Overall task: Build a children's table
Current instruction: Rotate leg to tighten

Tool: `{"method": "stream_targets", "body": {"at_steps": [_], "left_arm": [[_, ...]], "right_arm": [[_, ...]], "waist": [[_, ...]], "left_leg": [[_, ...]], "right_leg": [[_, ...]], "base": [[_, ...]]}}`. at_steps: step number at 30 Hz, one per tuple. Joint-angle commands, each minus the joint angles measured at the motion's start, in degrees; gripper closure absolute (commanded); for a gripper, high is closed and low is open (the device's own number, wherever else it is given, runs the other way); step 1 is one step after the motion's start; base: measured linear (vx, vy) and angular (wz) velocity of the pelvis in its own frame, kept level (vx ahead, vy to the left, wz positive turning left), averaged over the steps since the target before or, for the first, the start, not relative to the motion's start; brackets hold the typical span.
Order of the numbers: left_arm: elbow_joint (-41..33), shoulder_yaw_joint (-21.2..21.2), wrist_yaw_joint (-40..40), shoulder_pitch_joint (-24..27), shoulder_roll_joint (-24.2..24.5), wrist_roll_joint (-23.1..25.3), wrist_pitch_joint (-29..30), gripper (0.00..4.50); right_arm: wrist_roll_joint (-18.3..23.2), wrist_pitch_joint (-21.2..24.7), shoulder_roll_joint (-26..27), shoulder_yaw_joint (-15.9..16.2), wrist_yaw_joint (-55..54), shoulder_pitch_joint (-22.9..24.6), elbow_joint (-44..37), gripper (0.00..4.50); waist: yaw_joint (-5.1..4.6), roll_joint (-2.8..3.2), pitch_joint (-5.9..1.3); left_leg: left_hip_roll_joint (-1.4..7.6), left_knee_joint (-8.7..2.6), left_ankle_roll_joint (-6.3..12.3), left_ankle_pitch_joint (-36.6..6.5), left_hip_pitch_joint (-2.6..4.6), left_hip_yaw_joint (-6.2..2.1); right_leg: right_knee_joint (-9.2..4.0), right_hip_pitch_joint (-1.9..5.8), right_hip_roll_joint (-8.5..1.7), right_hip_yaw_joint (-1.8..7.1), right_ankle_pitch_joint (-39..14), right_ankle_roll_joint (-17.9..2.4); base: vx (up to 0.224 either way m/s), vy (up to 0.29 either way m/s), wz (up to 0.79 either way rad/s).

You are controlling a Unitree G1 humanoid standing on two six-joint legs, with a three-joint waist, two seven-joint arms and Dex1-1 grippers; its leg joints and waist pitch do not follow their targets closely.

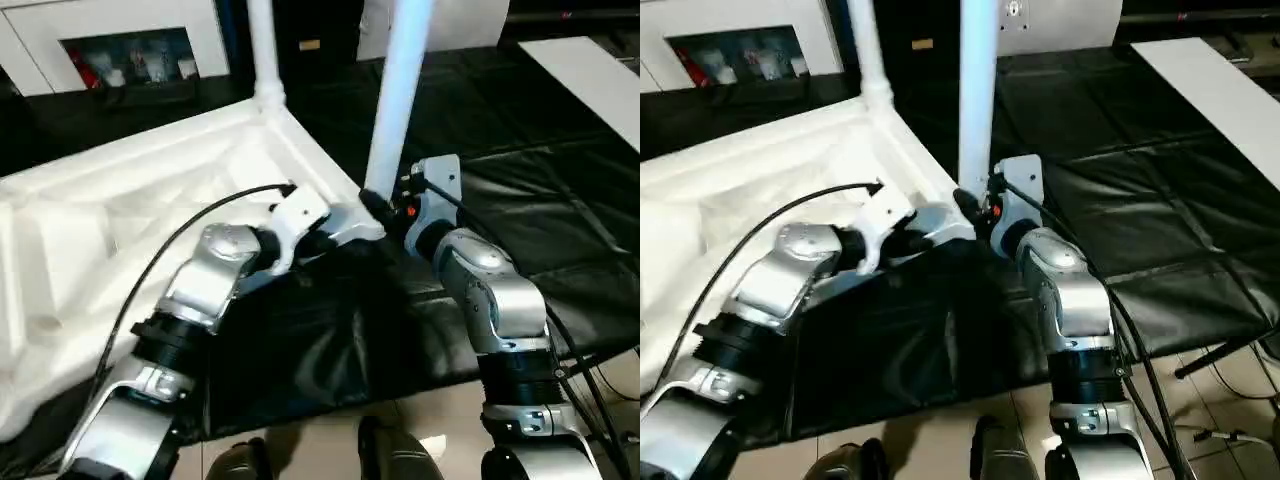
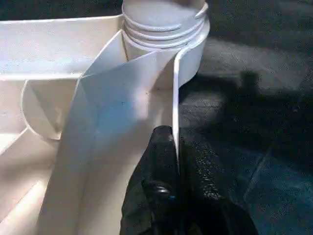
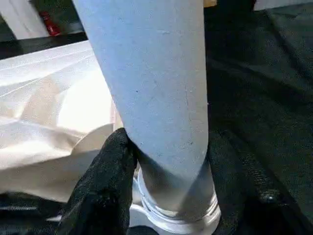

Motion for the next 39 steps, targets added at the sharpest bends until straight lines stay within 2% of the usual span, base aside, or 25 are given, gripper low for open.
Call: {"method": "stream_targets", "body": {"at_steps": [1,2,3,4,5,8,11,13,14,15,17,18,21,25,29,31,32,36,39], "left_arm": [[-2.1,-1.0,1.6,-2.1,-1.9,-0.4,-1.5,4.50],[-2.2,-1.1,1.0,-1.9,-1.2,-0.4,-1.5,4.50],[-2.1,-1.2,0.5,-1.7,-0.5,-0.2,-2.2,4.50],[-2.1,-1.3,0.0,-1.5,0.1,0.0,-2.7,4.50],[-2.1,-1.3,0.0,-1.5,0.1,0.0,-2.7,4.50],[-2.1,-1.6,-2.5,-0.5,2.4,0.1,-5.1,4.50],[-1.6,-2.5,-7.9,0.9,6.5,-0.4,-10.2,4.50],[-1.2,-3.2,-13.4,1.7,9.4,-1.5,-14.4,4.50],[-1.1,-3.2,-14.3,1.8,9.8,-1.8,-15.0,4.50],[-0.9,-3.4,-15.3,1.8,10.3,-2.0,-16.0,4.50],[-0.6,-3.9,-17.7,1.9,11.2,-2.6,-18.1,4.50],[-0.4,-4.2,-19.1,2.0,11.6,-2.9,-19.2,4.50],[0.5,-6.0,-25.0,2.2,13.2,-4.0,-23.2,4.50],[1.0,-7.2,-29.5,2.2,14.3,-5.2,-25.3,4.50],[1.1,-8.0,-32.7,2.5,15.0,-5.4,-27.2,4.50],[1.0,-8.4,-33.6,2.6,15.2,-5.5,-27.9,4.50],[0.9,-8.5,-33.9,2.7,15.3,-5.6,-28.0,4.50],[1.4,-8.8,-34.6,2.4,15.3,-5.5,-28.9,4.50],[1.7,-8.8,-34.9,2.2,15.2,-5.4,-29.3,4.50]], "right_arm": [[4.3,1.7,2.9,6.3,6.3,0.8,-0.4,1.86],[4.1,1.4,1.8,6.3,7.3,1.3,-0.8,1.86],[3.7,1.1,0.8,6.0,8.0,1.8,-1.2,1.67],[3.2,0.7,-0.2,5.8,8.4,2.3,-1.4,1.67],[3.2,0.7,-0.2,5.8,8.4,2.3,-1.4,1.54],[2.9,-2.0,-5.0,5.9,12.9,3.9,-1.7,1.29],[4.4,-6.3,-12.3,5.4,22.9,5.2,-2.1,1.08],[3.4,-13.8,-18.5,6.7,32.3,6.1,-1.6,1.08],[3.4,-14.5,-19.3,6.6,33.6,6.1,-1.3,1.08],[3.6,-15.2,-20.1,6.4,35.0,6.1,-0.8,1.08],[4.6,-15.6,-21.4,5.9,37.8,5.8,0.2,1.08],[5.0,-16.0,-22.1,5.8,39.3,5.6,0.8,1.08],[6.8,-18.0,-25.1,6.3,45.7,4.6,3.8,1.08],[8.3,-19.6,-27.1,7.5,51.7,3.4,6.9,1.08],[8.4,-20.0,-27.9,8.4,56.0,2.1,8.9,1.52],[9.4,-19.5,-28.2,9.0,58.4,1.5,9.5,1.70],[9.8,-19.2,-28.4,9.2,59.4,1.3,9.6,1.80],[10.4,-19.0,-28.8,9.8,62.0,0.6,10.5,2.15],[10.5,-18.9,-29.1,10.1,63.4,0.3,11.2,2.40]], "waist": [[0.57,-0.02,-5.05],[0.65,-0.04,-5.12],[0.77,0.22,-5.10],[0.86,-0.18,-5.15],[1.12,-0.09,-5.18],[1.57,-0.24,-5.16],[1.95,-0.38,-5.15],[1.98,-0.41,-5.36],[1.94,-0.34,-5.30],[1.85,-0.78,-5.31],[2.08,-0.47,-5.28],[2.31,-0.69,-5.32],[2.97,-0.56,-5.39],[3.96,-0.71,-5.52],[4.75,-0.79,-5.54],[4.82,-0.92,-5.66],[4.82,-0.97,-5.50],[4.75,-1.15,-5.52],[4.76,-1.16,-5.53]], "left_leg": [[1.95,-4.07,4.00,-14.4,0.92,-1.35],[1.92,-3.98,4.87,-13.3,0.93,-1.16],[1.90,-3.93,5.19,-13.0,0.90,-1.18],[1.83,-3.86,5.90,-12.1,0.70,-1.06],[1.84,-3.84,6.32,-11.2,0.71,-1.06],[1.97,-3.82,6.51,-10.7,0.89,-1.01],[2.01,-3.88,7.04,-10.2,0.77,-1.10],[2.18,-3.66,7.89,-10.3,0.80,-1.03],[2.22,-3.63,8.31,-9.9,0.79,-0.94],[2.24,-3.61,8.68,-9.6,0.85,-0.83],[2.33,-3.62,8.79,-9.5,1.06,-0.87],[2.50,-3.65,8.74,-9.4,1.18,-0.82],[2.66,-3.68,8.62,-9.3,1.35,-0.82],[2.83,-3.52,9.09,-8.7,1.39,-0.57],[2.98,-3.45,8.08,-9.7,1.48,-0.51],[2.92,-3.39,7.43,-10.6,1.34,-0.61],[2.88,-3.47,6.98,-11.3,1.24,-0.69],[2.76,-3.38,5.72,-12.7,1.28,-0.74],[2.79,-3.39,5.43,-12.7,1.34,-0.79]], "right_leg": [[-3.67,3.69,-2.24,1.99,-19.4,-10.9],[-3.48,3.80,-2.30,2.06,-17.3,-11.9],[-3.41,3.95,-2.36,2.04,-16.9,-12.2],[-3.42,4.20,-2.34,2.03,-16.3,-12.4],[-3.31,4.31,-2.44,2.04,-16.1,-12.5],[-3.33,4.33,-2.46,2.03,-17.0,-12.3],[-3.27,4.64,-2.40,1.99,-16.2,-12.4],[-3.00,4.60,-2.48,2.03,-15.1,-12.7],[-2.82,4.57,-2.48,2.14,-13.9,-13.3],[-2.84,4.50,-2.35,2.14,-13.8,-13.9],[-2.89,4.34,-2.42,2.14,-14.9,-14.2],[-2.88,4.28,-2.43,2.21,-15.1,-14.5],[-2.70,4.26,-2.47,2.22,-15.2,-14.9],[-2.29,4.16,-2.47,2.31,-14.0,-15.8],[-2.38,3.96,-2.64,2.47,-16.4,-15.3],[-2.38,4.11,-2.72,2.42,-18.0,-14.8],[-2.56,4.07,-2.73,2.39,-19.7,-14.2],[-2.89,3.93,-2.74,2.39,-24.0,-12.6],[-3.05,3.82,-2.74,2.38,-25.1,-12.1]], "base": [[0.060,-0.008,0.06],[0.000,0.000,0.00],[0.000,0.000,0.00],[0.000,0.000,0.00],[0.000,0.000,0.00],[0.000,0.000,0.00],[0.000,0.000,0.00],[0.000,0.000,0.00],[0.000,0.000,0.00],[0.000,0.000,0.00],[0.000,0.000,0.00],[0.000,0.000,0.00],[0.000,0.000,0.00],[0.000,0.000,0.00],[0.000,0.000,0.00],[0.000,0.000,0.00],[0.000,0.000,0.00],[0.000,0.000,0.00],[0.000,0.000,0.00]]}}
